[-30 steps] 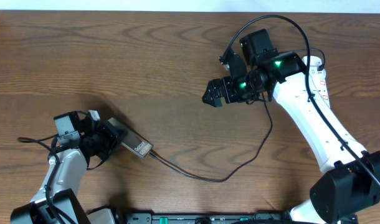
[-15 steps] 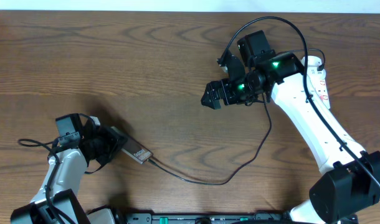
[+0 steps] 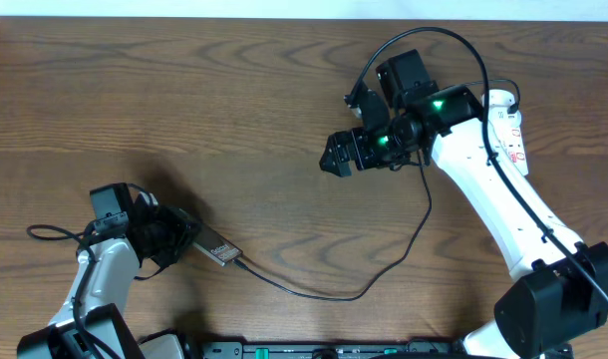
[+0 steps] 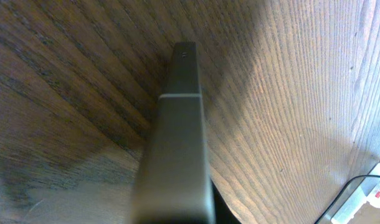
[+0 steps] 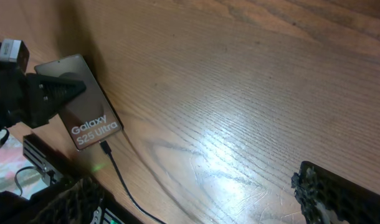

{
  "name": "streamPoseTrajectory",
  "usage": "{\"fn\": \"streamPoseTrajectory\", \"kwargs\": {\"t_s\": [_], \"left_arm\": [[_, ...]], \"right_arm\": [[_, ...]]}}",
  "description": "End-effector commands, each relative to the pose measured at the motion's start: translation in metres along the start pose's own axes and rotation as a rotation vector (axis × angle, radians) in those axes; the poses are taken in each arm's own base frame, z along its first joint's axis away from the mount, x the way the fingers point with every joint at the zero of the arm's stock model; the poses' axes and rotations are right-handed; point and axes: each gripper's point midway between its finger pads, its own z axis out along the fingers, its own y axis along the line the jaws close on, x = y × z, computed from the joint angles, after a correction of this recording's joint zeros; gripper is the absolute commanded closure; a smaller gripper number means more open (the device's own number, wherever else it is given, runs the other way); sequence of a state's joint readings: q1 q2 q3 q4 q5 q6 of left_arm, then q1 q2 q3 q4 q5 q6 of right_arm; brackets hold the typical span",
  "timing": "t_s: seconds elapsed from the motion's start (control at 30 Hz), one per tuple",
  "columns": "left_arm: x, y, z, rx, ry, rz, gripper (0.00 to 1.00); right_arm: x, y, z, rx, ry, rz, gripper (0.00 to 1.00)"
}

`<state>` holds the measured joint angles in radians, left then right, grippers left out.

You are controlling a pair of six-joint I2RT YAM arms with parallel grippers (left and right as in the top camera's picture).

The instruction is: Plug charger to phone and switch on socket

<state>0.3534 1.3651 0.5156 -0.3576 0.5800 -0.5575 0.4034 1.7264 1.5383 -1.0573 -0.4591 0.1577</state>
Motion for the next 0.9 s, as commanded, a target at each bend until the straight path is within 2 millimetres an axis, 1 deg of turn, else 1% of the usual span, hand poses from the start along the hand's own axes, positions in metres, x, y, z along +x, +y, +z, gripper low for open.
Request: {"fn": "streamPoseTrajectory", "kwargs": {"t_s": [0.0,0.03,0.13,0.17,0.2,0.43,0.53,0.83,0.87], "left_arm": [[-0.007,0.008,-0.002,-0.054,-0.038,-0.009,0.92],[-0.007,0.008,-0.002,-0.054,-0.038,-0.009,0.88],[-0.007,0.008,-0.002,-0.054,-0.038,-0.009,0.83],[-0.007,0.008,-0.002,-0.054,-0.037,-0.009,0.79],[-0.007,0.009,-0.002,-0.056,-0.035,-0.011,0.77],[-0.004,0.011,-0.002,-0.062,-0.027,-0.016,0.74],[-0.002,0.012,-0.002,-0.069,-0.018,-0.022,0.7],[0.004,0.019,-0.003,-0.098,0.004,-0.04,0.68],[0.005,0.019,-0.003,-0.1,0.006,-0.042,0.66]], "right_arm": [[-0.004,0.008,-0.009,0.001,-0.028,-0.011,0.01],[-0.004,0.008,-0.009,0.001,-0.028,-0.011,0.01],[-0.004,0.008,-0.009,0.001,-0.028,-0.011,0.01],[-0.004,0.008,-0.009,0.001,-0.028,-0.011,0.01],[-0.004,0.008,-0.009,0.001,-0.028,-0.011,0.01],[-0.004,0.008,-0.009,0.001,-0.028,-0.011,0.01],[-0.004,0.008,-0.009,0.001,-0.028,-0.011,0.01],[-0.004,0.008,-0.009,0.001,-0.028,-0.011,0.01],[-0.004,0.008,-0.009,0.001,-0.027,-0.011,0.01]]}}
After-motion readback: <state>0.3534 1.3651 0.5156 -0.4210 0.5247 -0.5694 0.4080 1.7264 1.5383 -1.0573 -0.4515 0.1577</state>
